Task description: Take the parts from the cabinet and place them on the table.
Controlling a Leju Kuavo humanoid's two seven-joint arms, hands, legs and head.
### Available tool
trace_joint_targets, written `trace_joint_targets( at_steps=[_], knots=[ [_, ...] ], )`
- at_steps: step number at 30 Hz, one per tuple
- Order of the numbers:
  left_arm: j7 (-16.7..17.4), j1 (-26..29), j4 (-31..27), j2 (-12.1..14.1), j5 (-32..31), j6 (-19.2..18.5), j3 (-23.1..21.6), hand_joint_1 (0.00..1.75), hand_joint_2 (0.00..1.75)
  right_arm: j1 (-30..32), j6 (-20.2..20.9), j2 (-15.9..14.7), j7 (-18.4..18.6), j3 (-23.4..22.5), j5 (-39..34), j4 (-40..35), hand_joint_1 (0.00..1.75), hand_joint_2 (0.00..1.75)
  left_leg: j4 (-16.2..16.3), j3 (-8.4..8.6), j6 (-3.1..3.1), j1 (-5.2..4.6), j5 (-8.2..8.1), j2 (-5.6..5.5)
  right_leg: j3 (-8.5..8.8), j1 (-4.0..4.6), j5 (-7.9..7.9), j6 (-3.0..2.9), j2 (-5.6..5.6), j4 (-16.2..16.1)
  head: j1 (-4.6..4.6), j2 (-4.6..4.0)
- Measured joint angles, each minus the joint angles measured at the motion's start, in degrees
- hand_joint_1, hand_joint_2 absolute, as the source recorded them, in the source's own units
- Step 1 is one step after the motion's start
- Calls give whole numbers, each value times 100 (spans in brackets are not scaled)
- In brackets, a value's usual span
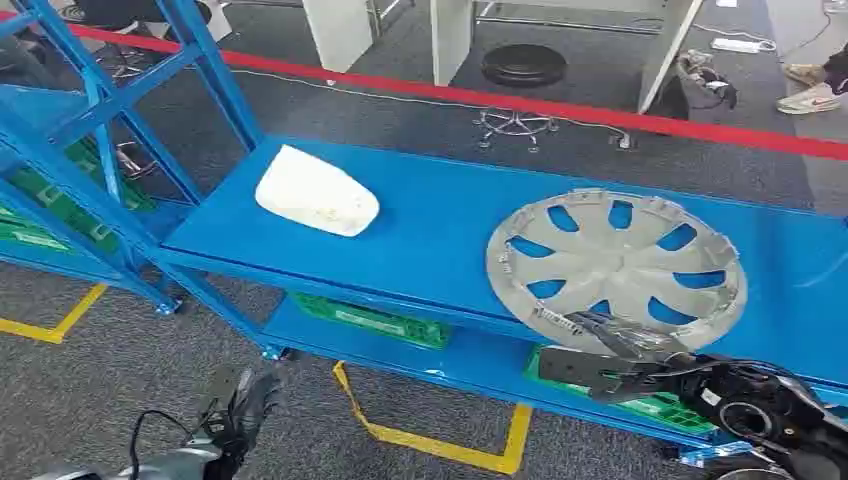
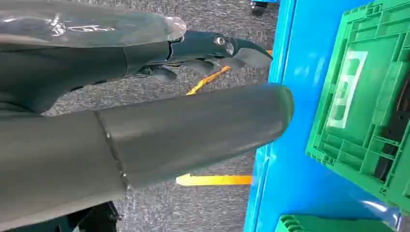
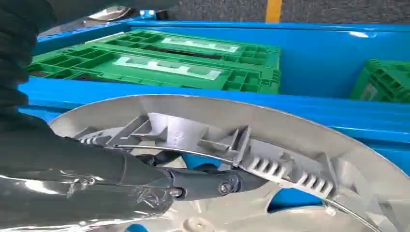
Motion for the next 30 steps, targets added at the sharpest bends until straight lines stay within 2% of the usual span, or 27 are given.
trace_joint_targets(
  at_steps=[20, 22, 25, 30],
  knots=[
    [0, -8, 0, -11, -6, 0, 0, 0, 0, 19, -61, 101, -53, -22, 89, 0, 0, 175, 0, -3, 0, -1, 0, 1, -1, -1, 0, 0, 1, -1, 0, 0],
    [0, -10, 0, -15, -22, 2, 0, 0, 0, 24, -142, 142, -96, -22, 270, 0, 0, 175, 0, -4, 0, -1, 0, 1, -1, -1, 0, 0, 1, -1, 0, 0],
    [0, -35, 0, -30, -52, 41, 0, 0, 0, 29, -446, 383, -169, -26, 1096, 75, 0, 175, 0, -3, 0, 0, 0, 2, -2, 0, 0, 0, 2, -1, 0, 0],
    [-37, -58, 0, -46, -31, 76, 0, 0, 0, 155, -827, 818, -511, -79, 2501, 546, 0, 175, -1, -8, -1, 2, 0, -2, -4, 2, 0, 0, -3, 2, -2, 0]
  ],
)
